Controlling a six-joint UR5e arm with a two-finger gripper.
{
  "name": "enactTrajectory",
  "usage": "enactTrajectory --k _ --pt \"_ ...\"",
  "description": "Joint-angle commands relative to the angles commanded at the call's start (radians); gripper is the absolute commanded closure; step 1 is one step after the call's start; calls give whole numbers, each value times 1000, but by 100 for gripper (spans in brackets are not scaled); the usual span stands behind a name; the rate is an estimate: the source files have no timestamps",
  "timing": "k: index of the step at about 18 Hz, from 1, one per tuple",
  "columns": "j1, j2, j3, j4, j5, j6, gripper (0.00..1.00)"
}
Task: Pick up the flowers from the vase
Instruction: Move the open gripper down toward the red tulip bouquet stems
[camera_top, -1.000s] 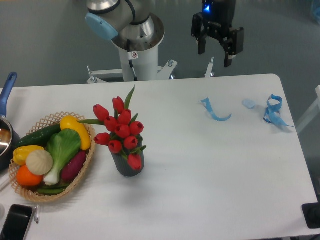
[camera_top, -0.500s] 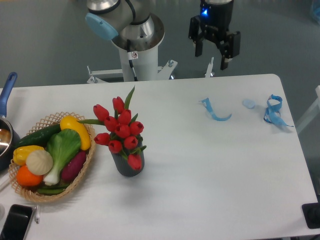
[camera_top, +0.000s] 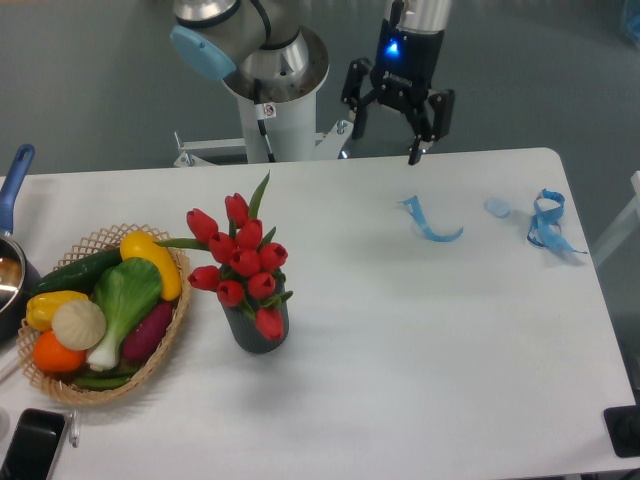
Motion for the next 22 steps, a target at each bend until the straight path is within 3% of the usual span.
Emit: enactTrajectory --k 3,6,10,15,22 --pt "-5 -21 -6 41 -15 -2 0" --pt "-29 -58 -6 45 -92 -3 0" --pt "-69 -104 -5 48 -103 -2 0" --pt "-133 -195 5 133 -162 -37 0" --pt "-144 -233 -2 160 -277 -89 0"
